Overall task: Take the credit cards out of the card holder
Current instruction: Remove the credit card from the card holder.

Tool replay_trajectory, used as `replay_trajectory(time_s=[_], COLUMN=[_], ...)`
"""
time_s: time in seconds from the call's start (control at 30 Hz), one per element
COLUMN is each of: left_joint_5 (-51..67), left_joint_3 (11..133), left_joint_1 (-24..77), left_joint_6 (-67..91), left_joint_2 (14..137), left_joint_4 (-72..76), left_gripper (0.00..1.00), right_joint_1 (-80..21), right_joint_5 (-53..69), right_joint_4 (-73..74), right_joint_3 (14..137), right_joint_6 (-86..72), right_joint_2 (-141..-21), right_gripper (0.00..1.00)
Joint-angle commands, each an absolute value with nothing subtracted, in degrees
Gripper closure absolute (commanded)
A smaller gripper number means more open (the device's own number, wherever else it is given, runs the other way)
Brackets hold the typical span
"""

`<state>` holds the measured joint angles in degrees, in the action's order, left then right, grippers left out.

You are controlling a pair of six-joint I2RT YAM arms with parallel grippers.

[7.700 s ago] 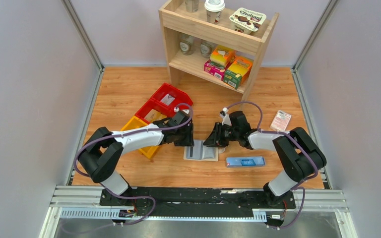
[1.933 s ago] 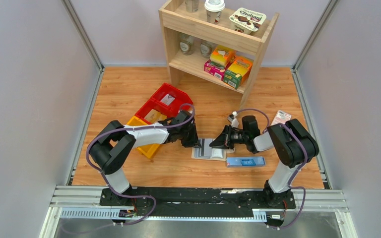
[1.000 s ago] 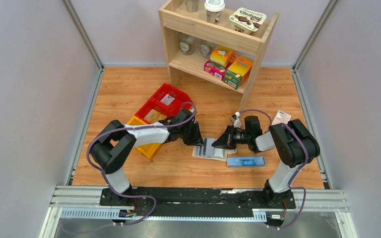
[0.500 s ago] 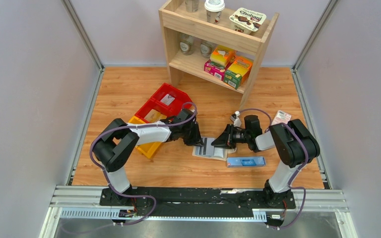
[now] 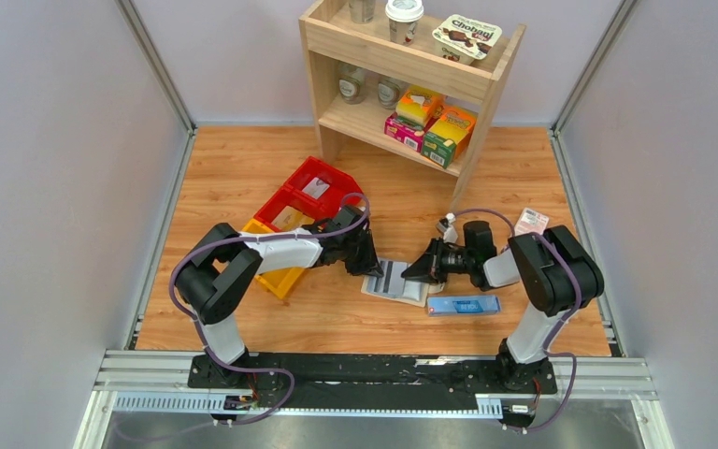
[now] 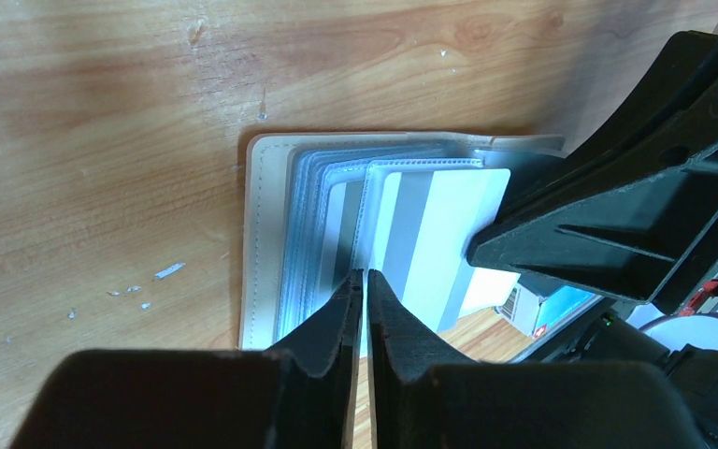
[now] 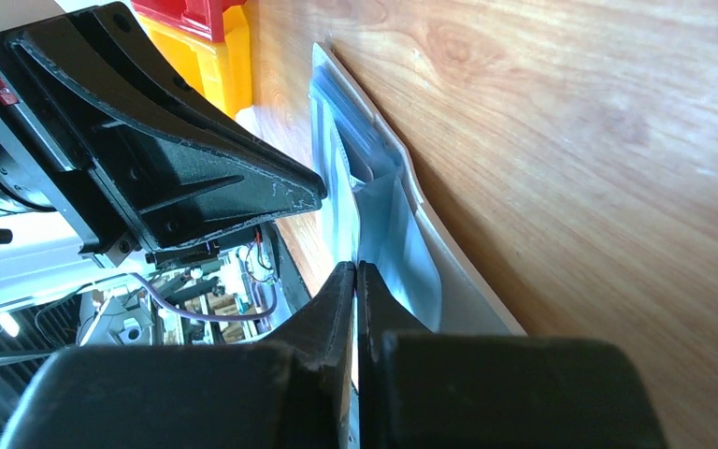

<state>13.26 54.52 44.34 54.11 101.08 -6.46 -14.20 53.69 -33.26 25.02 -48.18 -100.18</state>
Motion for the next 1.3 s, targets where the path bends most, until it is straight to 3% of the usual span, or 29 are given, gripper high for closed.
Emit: replay_trajectory(time_s=[0.0,0.37,0.57,0.83,0.93,1.1,1.27], left_joint_5=[11.16,10.99,11.34,11.6,11.6,11.25,10.81], left_joint_3=[54.84,54.93,55.19,55.28,55.28,55.02,54.76], left_joint_1=[43.95,43.95,43.95,43.95,43.95,43.95,43.86], left_joint_6=[53.53,52.82,52.38,52.12,52.12,52.29,52.38], left_joint_2=[102.83,102.57,102.66,102.92,102.92,102.39,102.48], left_joint_4=[-10.98,-11.16,-10.81,-10.64,-10.55,-10.46,-10.63], left_gripper=[0.87,0.87,0.87,0.88,0.88,0.88,0.88], right_joint_1=[-13.01,-11.34,-11.69,-13.18,-13.45,-12.92,-10.55], right_joint_5=[54.4,52.03,52.64,52.47,52.82,52.48,47.56], right_joint_4=[-34.98,-27.17,-28.39,-28.48,-29.09,-29.54,-17.18], right_joint_3=[24.43,24.69,26.01,27.33,27.6,26.46,26.89], right_joint_6=[-47.99,-44.57,-45.88,-46.23,-46.67,-47.38,-40.63], right_joint_2=[-97.82,-95.1,-97.38,-99.67,-100.46,-99.68,-93.36], right_gripper=[0.98,1.0,0.78,0.72,0.78,1.0,1.0])
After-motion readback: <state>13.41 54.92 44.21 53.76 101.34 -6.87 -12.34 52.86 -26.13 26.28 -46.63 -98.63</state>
